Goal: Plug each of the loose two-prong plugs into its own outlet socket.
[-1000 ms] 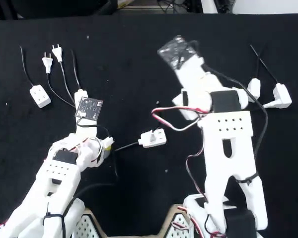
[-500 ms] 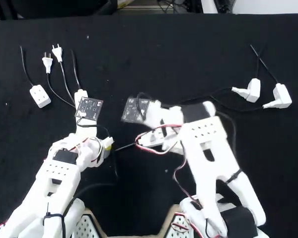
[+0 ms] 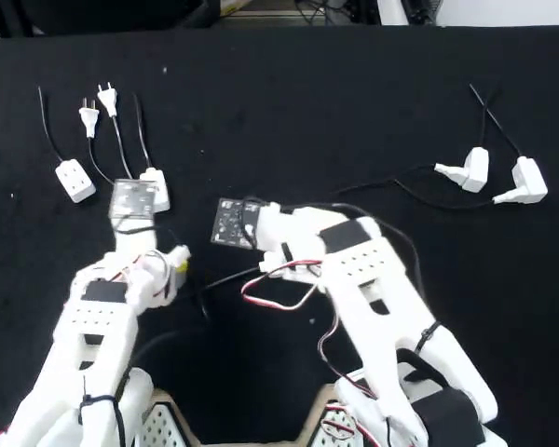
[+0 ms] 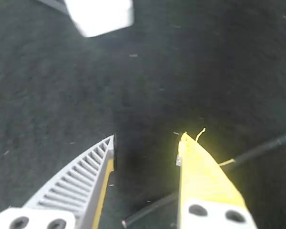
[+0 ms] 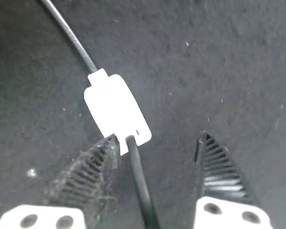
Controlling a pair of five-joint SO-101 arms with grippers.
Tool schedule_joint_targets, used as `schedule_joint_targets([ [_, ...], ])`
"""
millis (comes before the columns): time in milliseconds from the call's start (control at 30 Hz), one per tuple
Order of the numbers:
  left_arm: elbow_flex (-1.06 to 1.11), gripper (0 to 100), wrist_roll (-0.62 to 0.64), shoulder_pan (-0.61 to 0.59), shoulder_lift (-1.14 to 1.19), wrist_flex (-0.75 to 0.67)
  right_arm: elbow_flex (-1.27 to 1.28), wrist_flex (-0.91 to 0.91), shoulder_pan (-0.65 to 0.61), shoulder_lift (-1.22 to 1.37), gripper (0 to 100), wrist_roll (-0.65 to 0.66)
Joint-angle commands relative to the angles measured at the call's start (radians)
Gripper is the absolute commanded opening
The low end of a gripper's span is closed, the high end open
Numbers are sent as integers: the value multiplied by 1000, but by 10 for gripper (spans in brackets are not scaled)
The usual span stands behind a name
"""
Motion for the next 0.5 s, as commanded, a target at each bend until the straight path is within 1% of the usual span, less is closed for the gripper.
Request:
schedule_joint_targets([
  [0, -54, 220, 49, -36, -23, -15, -4, -21, -21, 31, 253, 37],
  [200, -53, 220, 49, -36, -23, -15, -8, -18, -18, 154, 331, 75],
  [400, -53, 220, 49, -36, -23, -15, -56, -18, -26, 208, 332, 75],
  [467, -53, 220, 49, -36, -23, -15, -62, -18, -46, 216, 332, 77],
])
